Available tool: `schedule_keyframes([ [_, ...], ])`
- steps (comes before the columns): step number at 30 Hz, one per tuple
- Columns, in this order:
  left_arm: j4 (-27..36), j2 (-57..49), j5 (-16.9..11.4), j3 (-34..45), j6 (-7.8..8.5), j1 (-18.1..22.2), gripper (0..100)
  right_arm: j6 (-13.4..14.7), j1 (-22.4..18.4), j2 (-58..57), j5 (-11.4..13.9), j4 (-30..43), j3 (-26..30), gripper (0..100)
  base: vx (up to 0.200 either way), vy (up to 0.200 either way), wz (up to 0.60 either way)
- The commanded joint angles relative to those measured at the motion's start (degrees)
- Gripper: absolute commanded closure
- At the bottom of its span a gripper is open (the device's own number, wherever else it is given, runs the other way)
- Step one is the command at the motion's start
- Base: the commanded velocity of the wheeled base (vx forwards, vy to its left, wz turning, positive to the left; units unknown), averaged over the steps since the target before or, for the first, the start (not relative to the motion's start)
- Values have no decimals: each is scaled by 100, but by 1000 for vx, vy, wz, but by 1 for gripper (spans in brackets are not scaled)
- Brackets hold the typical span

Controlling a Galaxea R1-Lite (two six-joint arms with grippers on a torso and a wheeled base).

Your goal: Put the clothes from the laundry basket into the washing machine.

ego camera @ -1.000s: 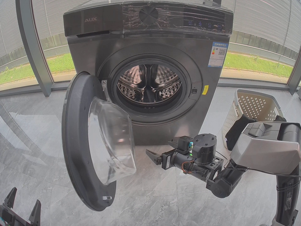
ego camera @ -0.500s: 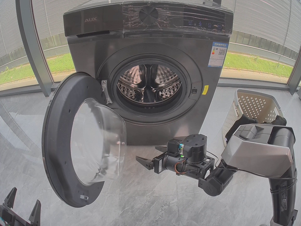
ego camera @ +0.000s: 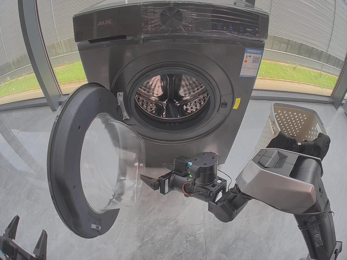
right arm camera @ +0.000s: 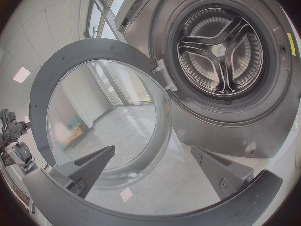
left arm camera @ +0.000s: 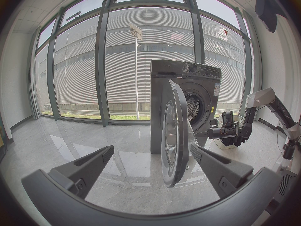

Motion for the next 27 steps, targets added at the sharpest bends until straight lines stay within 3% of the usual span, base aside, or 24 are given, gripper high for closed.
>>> schedule_keyframes([
  [1, -1, -101, 0, 92, -6, 0, 0, 6, 156, 383, -5, 22, -442, 0, 0, 0, 0],
  [4, -1, -101, 0, 92, -6, 0, 0, 6, 270, 514, -32, 22, -705, 0, 0, 0, 0],
  [7, -1, -101, 0, 92, -6, 0, 0, 23, 411, 611, -225, 31, -1030, 0, 0, 0, 0],
  [13, -1, -101, 0, 92, 3, 0, 0, 41, 332, 523, -331, -74, -969, 0, 0, 0, 0],
  [19, -1, -101, 0, 92, 3, 0, 0, -29, -125, -312, -533, -197, -11, 0, 0, 0, 0],
  [20, -1, -101, 0, 101, 3, 0, 0, -161, -371, -654, -559, -232, 376, 0, 0, 0, 0],
  [21, -1, -101, 0, 101, 3, 0, 0, -179, -398, -672, -577, -232, 402, 0, 0, 0, 0],
  [22, -1, -101, 0, 92, 3, 0, 0, -363, -696, -988, -717, -435, 842, 0, 0, 0, 0],
  [27, -1, -101, 0, 92, 3, 0, 0, -566, -1338, -1999, -735, -1103, 2055, 0, 0, 0, 0],
])
